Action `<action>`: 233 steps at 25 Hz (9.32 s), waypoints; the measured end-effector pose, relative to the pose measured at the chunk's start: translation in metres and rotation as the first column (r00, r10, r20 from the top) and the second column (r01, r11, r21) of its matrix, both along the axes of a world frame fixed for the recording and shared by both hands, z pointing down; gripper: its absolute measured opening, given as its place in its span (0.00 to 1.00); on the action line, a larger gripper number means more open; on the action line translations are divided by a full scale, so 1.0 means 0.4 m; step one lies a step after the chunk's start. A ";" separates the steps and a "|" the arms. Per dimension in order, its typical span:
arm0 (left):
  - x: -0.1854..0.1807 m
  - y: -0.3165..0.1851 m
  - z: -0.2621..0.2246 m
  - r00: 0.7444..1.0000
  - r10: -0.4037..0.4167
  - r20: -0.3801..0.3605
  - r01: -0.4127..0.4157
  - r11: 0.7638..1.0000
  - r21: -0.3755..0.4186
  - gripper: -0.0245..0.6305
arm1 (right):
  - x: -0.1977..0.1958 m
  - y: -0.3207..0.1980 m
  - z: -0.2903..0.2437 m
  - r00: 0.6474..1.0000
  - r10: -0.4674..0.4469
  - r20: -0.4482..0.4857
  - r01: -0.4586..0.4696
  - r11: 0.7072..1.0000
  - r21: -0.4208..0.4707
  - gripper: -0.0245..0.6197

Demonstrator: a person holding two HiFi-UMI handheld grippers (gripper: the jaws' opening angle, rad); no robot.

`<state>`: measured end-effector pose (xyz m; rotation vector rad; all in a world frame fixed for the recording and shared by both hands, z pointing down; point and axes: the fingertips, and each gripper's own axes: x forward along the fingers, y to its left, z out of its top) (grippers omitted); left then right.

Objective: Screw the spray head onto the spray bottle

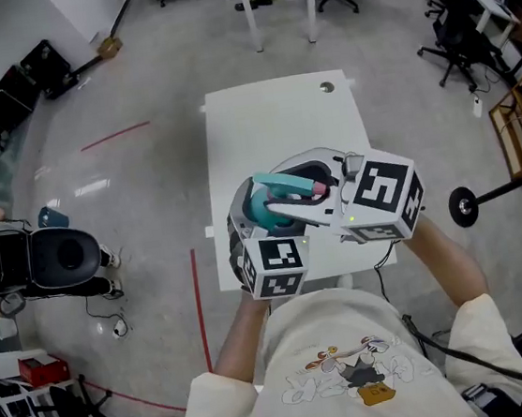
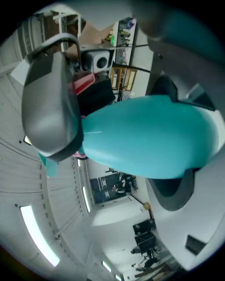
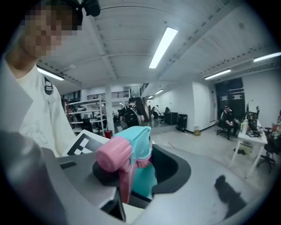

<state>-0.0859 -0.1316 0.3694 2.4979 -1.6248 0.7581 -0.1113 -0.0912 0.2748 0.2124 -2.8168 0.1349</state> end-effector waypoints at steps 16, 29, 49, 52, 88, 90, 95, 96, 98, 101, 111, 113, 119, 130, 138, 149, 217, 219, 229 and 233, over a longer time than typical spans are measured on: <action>-0.032 0.020 0.038 0.999 -0.010 -0.050 0.009 1.000 -0.019 0.70 | 0.002 0.037 0.034 0.988 0.129 0.090 -0.121 0.988 -0.093 0.33; -0.002 0.206 0.021 0.802 0.491 -0.340 -0.555 0.824 -0.117 0.70 | 0.088 0.136 -0.027 0.938 -0.208 0.277 0.238 0.968 -0.078 0.37; 0.150 0.368 -0.063 0.509 0.789 -0.346 -0.858 0.495 -0.133 0.70 | 0.052 0.259 -0.074 0.794 -0.505 0.339 0.552 0.832 -0.055 0.26; 0.150 0.316 -0.062 0.584 0.735 -0.345 -0.805 0.579 -0.131 0.70 | 0.059 0.213 -0.071 0.835 -0.438 0.333 0.482 0.875 -0.057 0.25; 0.021 0.050 -0.008 1.000 0.024 0.014 -0.024 1.000 -0.015 0.70 | 0.058 0.028 -0.011 0.868 0.436 0.236 -0.433 0.899 -0.068 0.24; 0.032 0.055 0.001 0.999 0.045 -0.003 -0.045 0.999 -0.027 0.70 | 0.060 0.033 -0.003 0.880 0.419 0.221 -0.417 0.907 -0.059 0.24; 0.051 0.078 0.003 0.982 0.177 -0.071 -0.181 0.982 -0.055 0.70 | 0.055 0.058 0.007 0.945 0.273 0.180 -0.260 0.961 -0.092 0.33; 0.050 0.083 0.003 0.976 0.203 -0.077 -0.207 0.976 -0.059 0.70 | 0.061 0.063 0.009 0.958 0.234 0.166 -0.224 0.971 -0.080 0.35; 0.050 0.094 0.003 0.961 0.263 -0.081 -0.268 0.961 -0.068 0.70 | 0.075 0.073 0.006 0.980 0.147 0.132 -0.143 0.989 -0.039 0.38; 0.056 0.120 0.006 0.919 0.389 -0.066 -0.394 0.914 -0.094 0.70 | 0.085 0.096 -0.025 0.995 -0.017 0.096 0.018 1.000 -0.009 0.39; 0.087 0.197 0.069 0.805 0.589 0.067 -0.562 0.795 -0.230 0.70 | 0.081 0.146 0.041 0.901 -0.297 -0.316 0.325 0.945 0.039 0.39; 0.084 0.204 0.072 0.796 0.602 0.062 -0.572 0.783 -0.245 0.70 | 0.071 0.152 0.063 0.860 -0.324 -0.393 0.367 0.929 0.037 0.39; 0.092 0.222 0.093 0.772 0.635 0.035 -0.602 0.748 -0.280 0.70 | 0.079 0.175 0.095 0.727 -0.382 -0.570 0.510 0.857 0.076 0.35; 0.037 0.154 0.093 0.889 0.445 0.108 -0.408 0.877 -0.253 0.70 | 0.051 0.125 0.097 0.735 -0.315 -0.600 0.420 0.906 0.040 0.24; -0.034 0.056 0.098 0.938 0.070 0.338 -0.056 0.997 -0.052 0.70 | 0.048 0.062 0.128 0.805 -0.163 -0.571 0.142 0.987 -0.080 0.24; -0.020 0.054 0.152 0.949 0.086 0.304 -0.065 0.995 -0.079 0.70 | 0.051 0.049 0.173 0.824 -0.126 -0.553 0.059 0.989 -0.137 0.24; -0.010 0.175 0.158 0.923 0.014 -0.385 -0.111 0.967 -0.230 0.05 | 0.369 -0.007 0.268 0.852 0.505 0.140 -0.477 0.858 -0.191 0.05; -0.002 0.176 0.165 0.929 0.032 -0.369 -0.124 0.966 -0.228 0.05 | 0.356 0.053 0.333 0.788 0.604 0.119 -0.567 0.788 -0.240 0.05; 0.062 0.197 0.202 0.947 0.027 -0.320 -0.106 0.967 -0.232 0.05 | 0.233 0.136 0.430 0.776 0.629 -0.042 -0.630 0.774 -0.060 0.05; 0.082 0.215 0.200 0.941 0.044 -0.335 -0.128 0.964 -0.233 0.05 | 0.257 0.123 0.431 0.754 0.655 -0.034 -0.655 0.748 -0.112 0.05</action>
